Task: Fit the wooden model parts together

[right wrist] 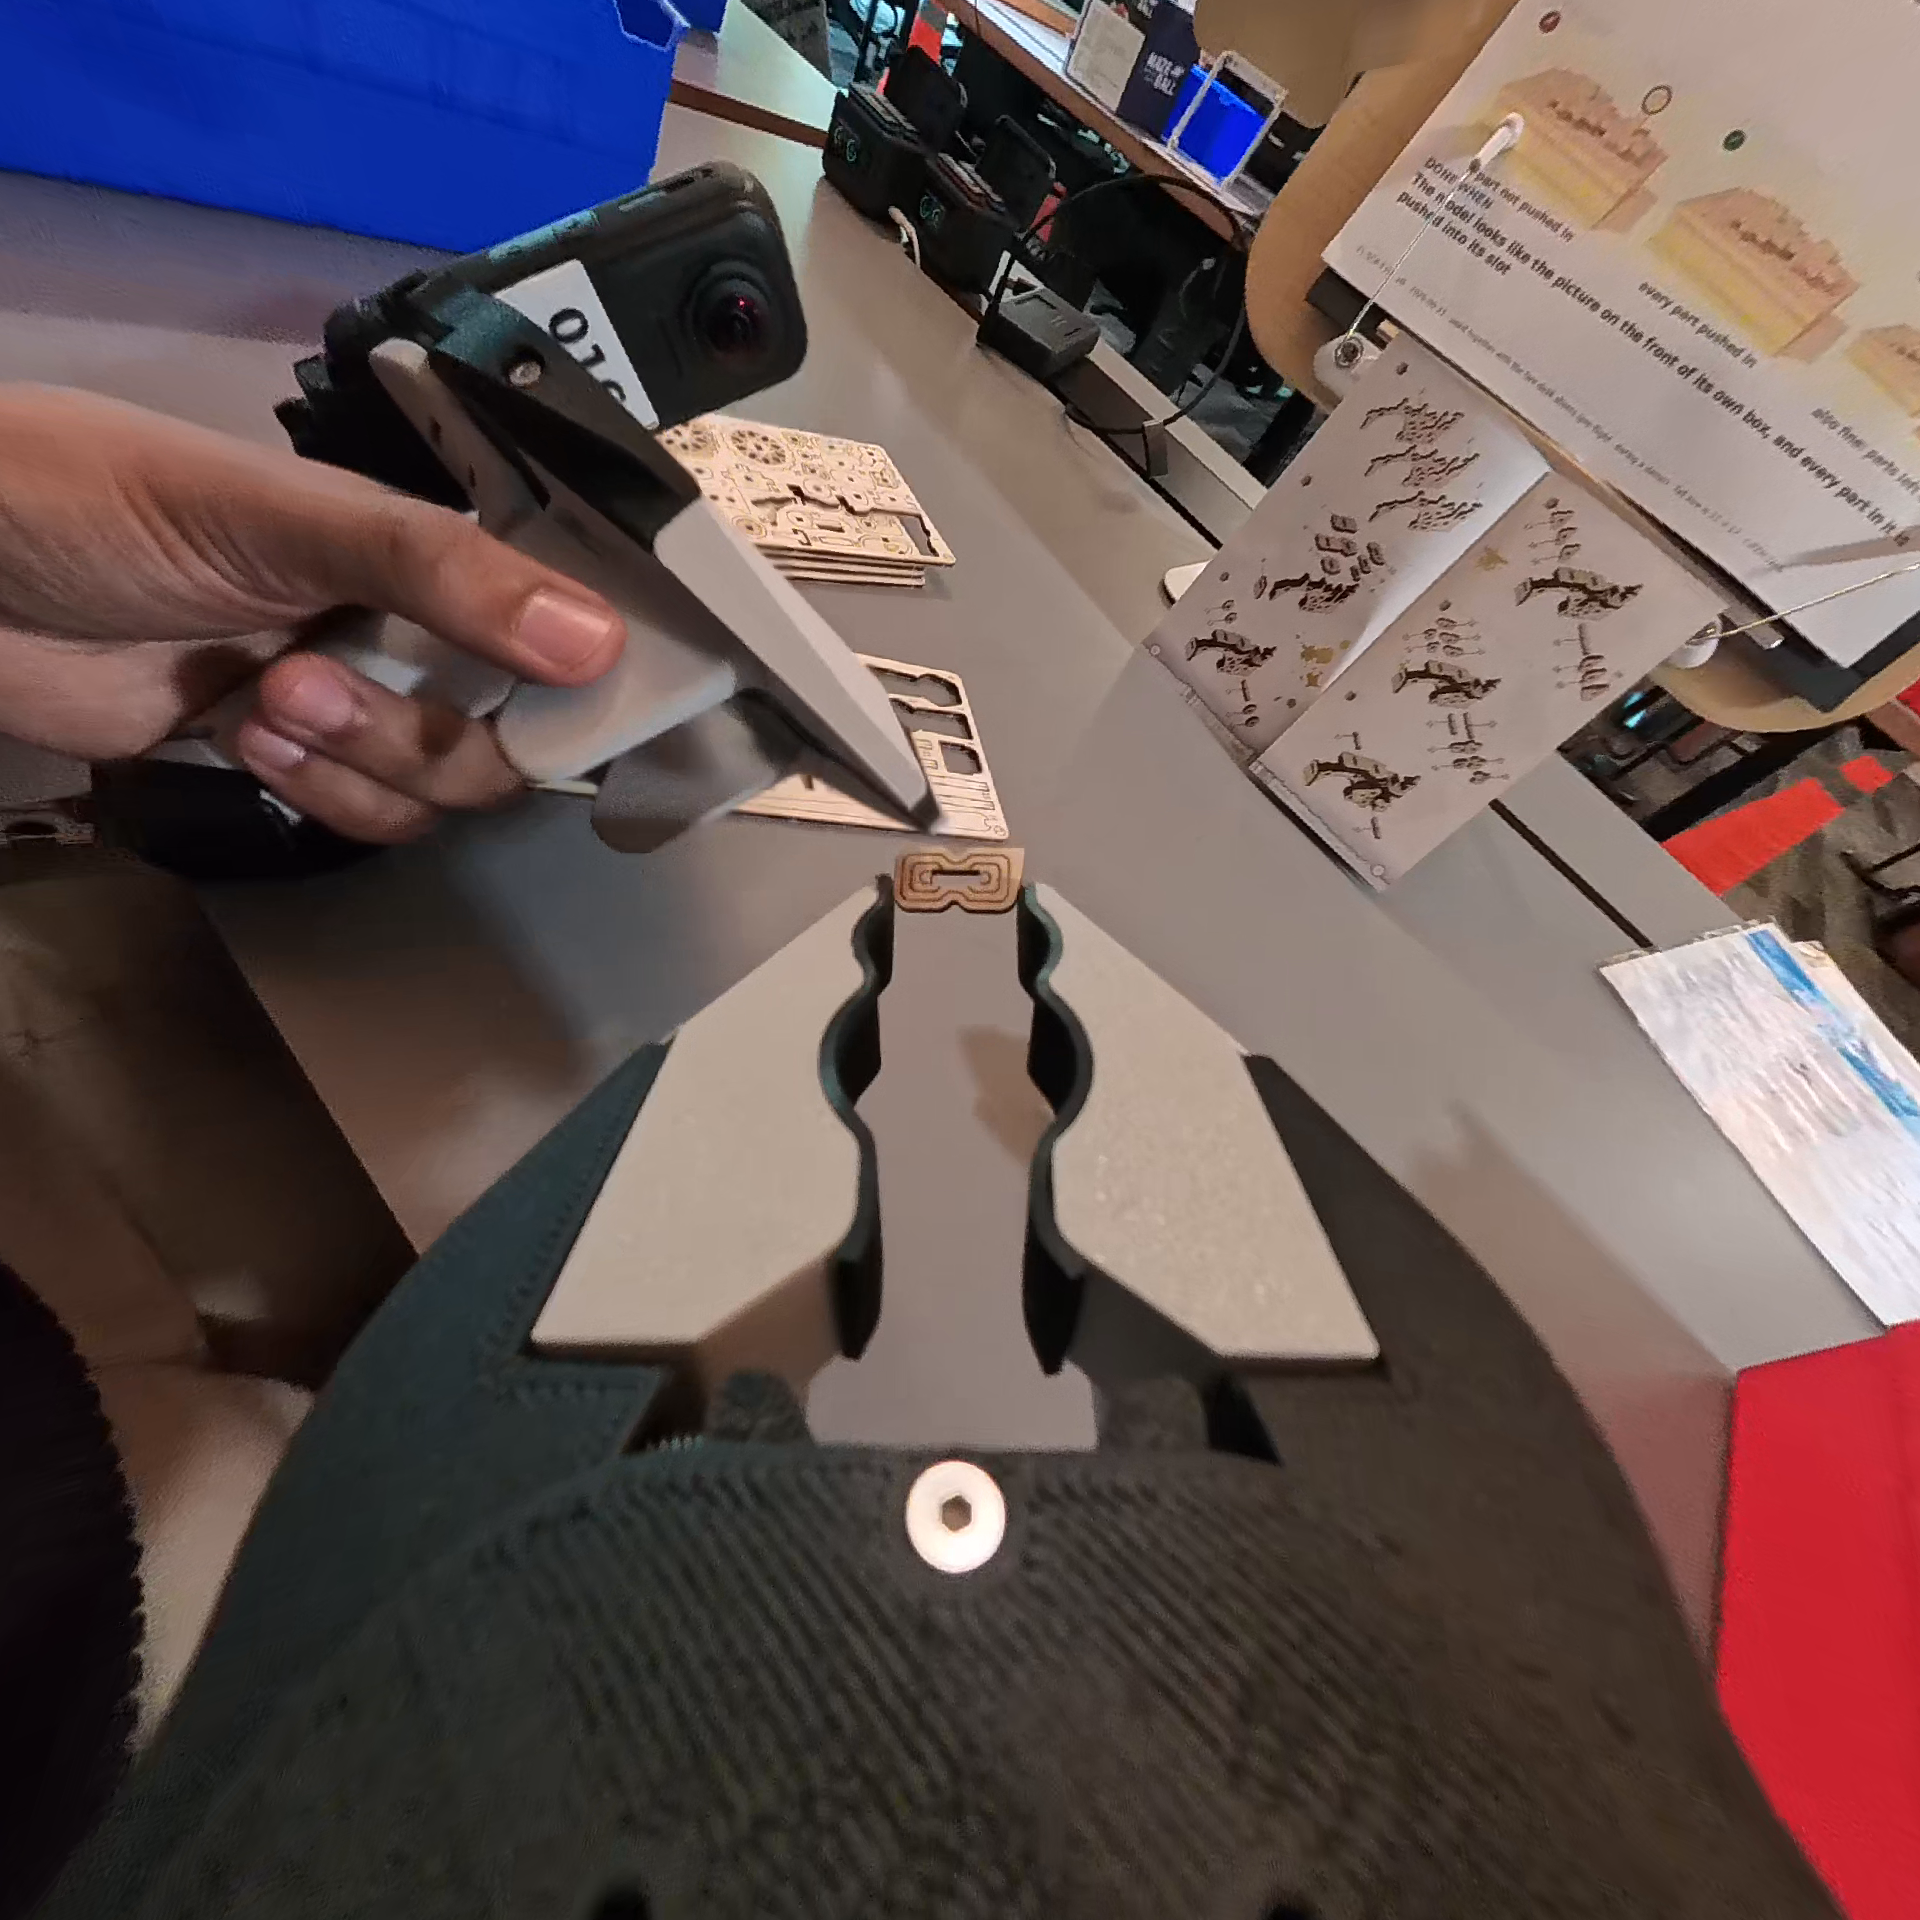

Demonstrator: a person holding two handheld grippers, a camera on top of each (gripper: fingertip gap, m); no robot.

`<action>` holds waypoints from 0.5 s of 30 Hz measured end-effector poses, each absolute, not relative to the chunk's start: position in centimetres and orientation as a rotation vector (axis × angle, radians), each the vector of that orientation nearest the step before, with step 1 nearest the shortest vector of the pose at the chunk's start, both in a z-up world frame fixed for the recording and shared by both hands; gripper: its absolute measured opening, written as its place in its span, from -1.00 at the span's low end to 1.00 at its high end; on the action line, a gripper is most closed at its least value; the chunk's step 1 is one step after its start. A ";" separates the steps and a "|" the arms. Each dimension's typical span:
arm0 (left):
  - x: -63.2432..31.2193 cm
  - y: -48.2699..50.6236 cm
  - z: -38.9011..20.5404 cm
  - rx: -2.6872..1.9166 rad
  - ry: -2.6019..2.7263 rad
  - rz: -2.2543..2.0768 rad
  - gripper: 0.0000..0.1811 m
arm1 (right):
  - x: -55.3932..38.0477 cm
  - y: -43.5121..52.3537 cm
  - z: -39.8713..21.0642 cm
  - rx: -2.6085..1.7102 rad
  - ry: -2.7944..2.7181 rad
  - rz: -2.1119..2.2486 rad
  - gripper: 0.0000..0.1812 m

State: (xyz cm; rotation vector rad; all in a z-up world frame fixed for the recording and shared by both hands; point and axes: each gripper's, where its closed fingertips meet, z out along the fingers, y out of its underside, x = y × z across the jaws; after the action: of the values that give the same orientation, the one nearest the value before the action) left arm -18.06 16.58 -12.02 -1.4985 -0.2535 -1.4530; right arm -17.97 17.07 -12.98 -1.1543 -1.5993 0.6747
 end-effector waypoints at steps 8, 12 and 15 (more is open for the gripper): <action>-17.5 16.4 -12.3 -1.530 -0.210 -1.504 -0.97 | -17.8 17.3 -13.0 -1.174 -1.596 0.723 -0.75; -17.3 16.3 -12.3 -1.528 -0.203 -1.521 -0.98 | -17.8 17.3 -13.1 -1.173 -1.599 0.719 -0.75; -17.1 16.2 -12.0 -1.524 -0.180 -1.521 -0.99 | -17.9 17.2 -13.3 -1.180 -1.609 0.723 -0.75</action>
State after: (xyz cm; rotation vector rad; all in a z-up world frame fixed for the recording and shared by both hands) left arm -17.12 16.20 -12.05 -1.5240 -0.1804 -1.5210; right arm -17.85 17.20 -13.33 -1.1797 -1.6093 0.7227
